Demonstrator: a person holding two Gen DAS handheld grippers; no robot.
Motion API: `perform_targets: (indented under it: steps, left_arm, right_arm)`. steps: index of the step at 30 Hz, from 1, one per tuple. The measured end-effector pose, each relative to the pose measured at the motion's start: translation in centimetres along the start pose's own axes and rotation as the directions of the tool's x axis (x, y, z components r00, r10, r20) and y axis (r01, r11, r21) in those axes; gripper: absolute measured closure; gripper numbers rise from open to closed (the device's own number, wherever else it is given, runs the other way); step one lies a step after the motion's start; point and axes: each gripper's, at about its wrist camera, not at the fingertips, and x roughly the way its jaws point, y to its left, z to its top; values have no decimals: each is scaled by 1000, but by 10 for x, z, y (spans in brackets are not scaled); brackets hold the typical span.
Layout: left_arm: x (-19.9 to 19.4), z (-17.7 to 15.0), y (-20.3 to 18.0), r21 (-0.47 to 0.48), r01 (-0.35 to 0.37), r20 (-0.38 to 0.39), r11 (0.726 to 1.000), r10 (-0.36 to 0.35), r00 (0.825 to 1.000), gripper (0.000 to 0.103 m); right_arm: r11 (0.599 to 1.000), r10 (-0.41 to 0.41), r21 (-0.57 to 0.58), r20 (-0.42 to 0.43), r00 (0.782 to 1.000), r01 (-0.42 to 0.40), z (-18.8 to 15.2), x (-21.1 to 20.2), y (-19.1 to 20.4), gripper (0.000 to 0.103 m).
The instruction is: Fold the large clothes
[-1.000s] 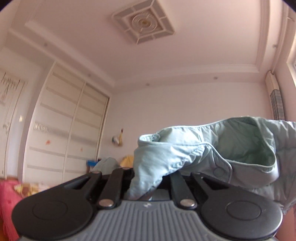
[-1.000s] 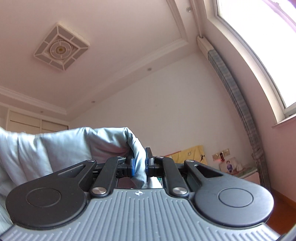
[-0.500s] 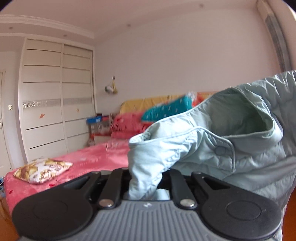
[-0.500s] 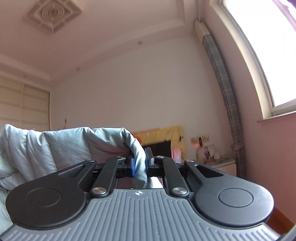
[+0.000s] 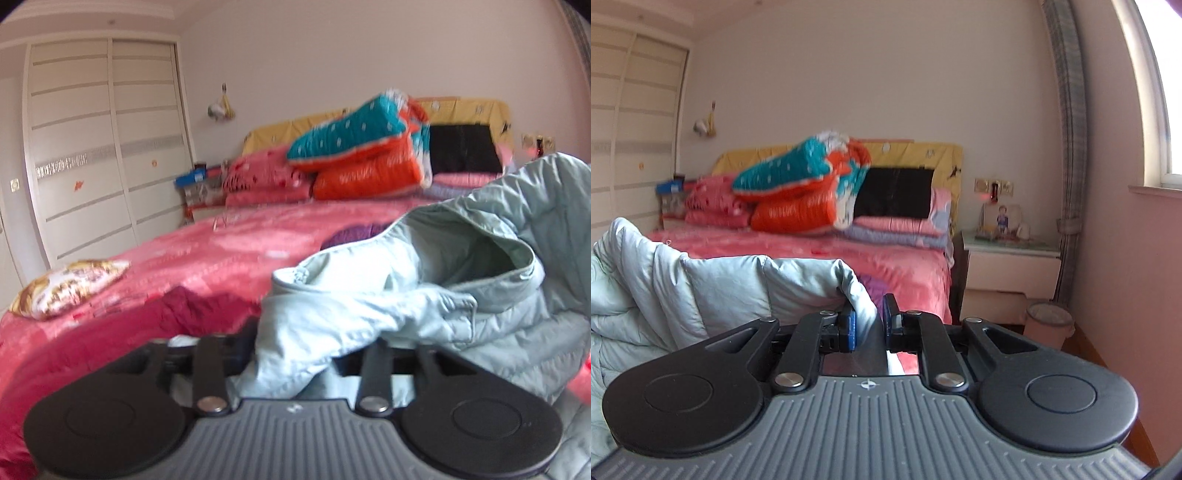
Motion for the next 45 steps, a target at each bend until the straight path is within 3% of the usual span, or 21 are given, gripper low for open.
perform_targets:
  steps: [3, 5, 7, 9, 11, 16, 21, 25, 28, 31, 33, 37, 42, 45]
  left_arm:
    - [5, -15, -2, -4, 19, -37, 1000, -19, 999, 30]
    - [5, -20, 4, 8, 24, -34, 1000, -24, 999, 16]
    - [5, -27, 9, 29, 13, -30, 1000, -12, 999, 7]
    - [3, -30, 20, 31, -13, -25, 999, 14, 1000, 5]
    - [-2, -29, 36, 17, -34, -23, 999, 35, 999, 5]
    - [-40, -34, 69, -23, -65, -37, 998, 64, 997, 5]
    - [-92, -59, 75, -11, -6, -114, 1000, 4, 993, 5]
    - [-126, -84, 68, -44, 57, -193, 997, -65, 979, 5]
    - [-140, -103, 61, -123, 92, -238, 988, -120, 964, 5]
    - [-144, -120, 55, -188, 103, -284, 977, -155, 946, 5]
    - [-145, -131, 52, -232, 93, -307, 968, -164, 937, 5]
    - [-145, -149, 47, -271, 82, -326, 959, -172, 930, 5]
    - [-137, -167, 53, -318, 47, -353, 947, -164, 921, 6]
    - [-130, -177, 60, -380, 62, -357, 923, -208, 911, 6]
  right_arm:
    - [998, -25, -54, -70, 997, 21, -11, 42, 15, 68]
    - [996, -44, -82, -117, 992, 34, -14, 67, 20, 32]
    - [995, -41, -99, -155, 987, 26, -26, 79, 25, 26]
    - [994, -41, -105, -185, 982, 22, -34, 89, 29, 19]
    - [996, -36, -86, -210, 977, 18, -35, 90, 21, 3]
    - [998, -38, -59, -227, 973, 25, -41, 80, 11, 2]
    - [997, -55, 33, -207, 977, 63, -35, 57, -13, 0]
    - [985, -74, 145, -165, 984, 98, -31, 26, -39, 0]
    - [970, -18, 239, -152, 988, 54, -29, 5, -52, 0]
    - [950, 104, 307, -151, 983, -54, -37, -8, -49, 0]
    - [933, 195, 335, -166, 967, -131, -49, -13, -40, 0]
    - [904, 350, 340, -240, 905, -259, -79, -11, -12, 0]
    - [912, 377, 299, -347, 859, -280, -113, 12, 10, 0]
    - [904, 404, 310, -397, 824, -294, -134, 28, 12, 0]
